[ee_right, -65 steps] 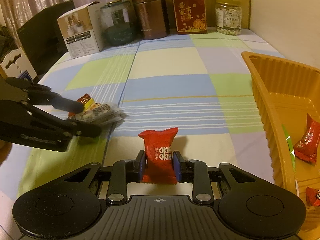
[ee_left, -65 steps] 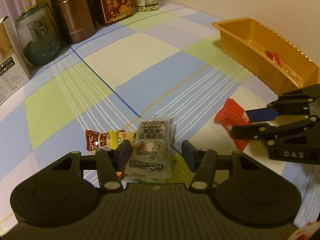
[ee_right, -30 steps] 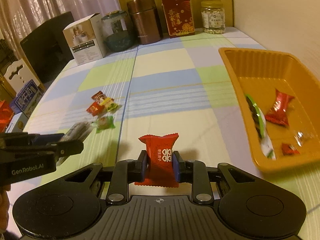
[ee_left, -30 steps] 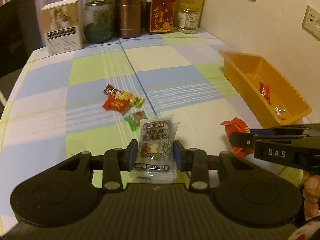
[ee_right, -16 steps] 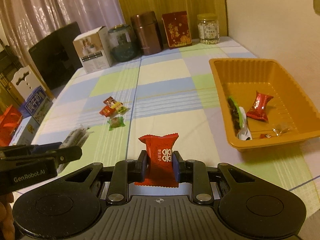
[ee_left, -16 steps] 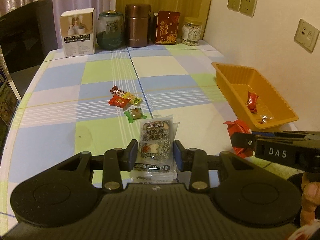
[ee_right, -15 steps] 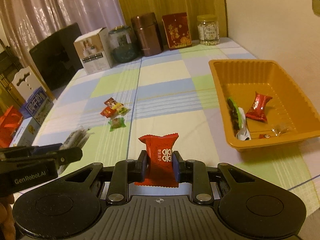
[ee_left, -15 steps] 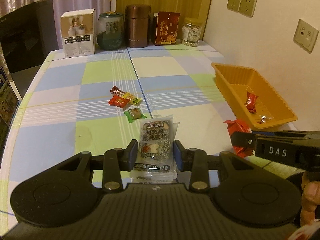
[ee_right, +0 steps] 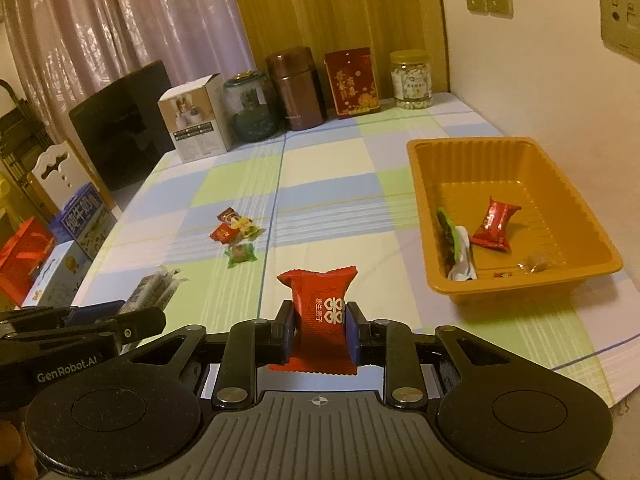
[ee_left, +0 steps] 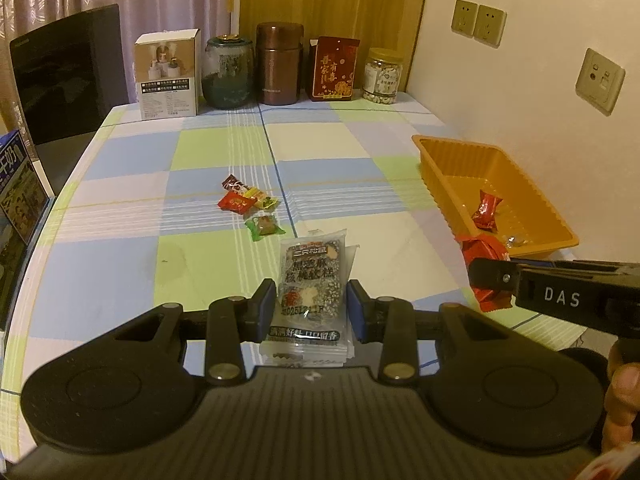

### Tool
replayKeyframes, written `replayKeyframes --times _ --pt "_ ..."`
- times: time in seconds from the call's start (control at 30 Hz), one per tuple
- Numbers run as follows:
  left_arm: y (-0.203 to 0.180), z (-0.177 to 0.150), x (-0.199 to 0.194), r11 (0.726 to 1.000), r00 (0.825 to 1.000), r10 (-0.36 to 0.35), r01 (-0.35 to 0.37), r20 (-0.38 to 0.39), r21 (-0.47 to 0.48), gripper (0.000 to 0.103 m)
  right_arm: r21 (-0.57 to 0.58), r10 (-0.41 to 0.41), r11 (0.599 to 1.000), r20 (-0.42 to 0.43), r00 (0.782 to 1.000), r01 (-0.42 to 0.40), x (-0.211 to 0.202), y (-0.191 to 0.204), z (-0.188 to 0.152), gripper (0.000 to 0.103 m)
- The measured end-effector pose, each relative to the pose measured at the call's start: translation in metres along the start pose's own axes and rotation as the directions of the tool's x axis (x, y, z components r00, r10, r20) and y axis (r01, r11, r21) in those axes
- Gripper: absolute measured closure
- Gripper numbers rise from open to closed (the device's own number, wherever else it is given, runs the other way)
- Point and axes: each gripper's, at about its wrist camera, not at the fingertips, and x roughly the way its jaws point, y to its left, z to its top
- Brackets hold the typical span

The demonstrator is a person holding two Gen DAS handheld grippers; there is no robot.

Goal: Organize snacks
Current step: 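Carry both held packets over the orange tray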

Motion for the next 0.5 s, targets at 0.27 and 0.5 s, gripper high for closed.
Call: replayKeyframes --times 0.27,0.5 --pt "-0.016 0.002 -0.006 1.000 1.000 -0.025 0.025 0.014 0.003 0.069 0.016 -0.019 1.000 0.018 1.000 0.019 -0.017 -0.013 -0.001 0.076" --pt "-0.031 0.005 -0.004 0.999 0.999 -0.047 0.047 0.014 0.012 0.069 0.037 -0.043 0.998 0.040 0.998 0.042 -0.029 -0.027 0.004 0.076"
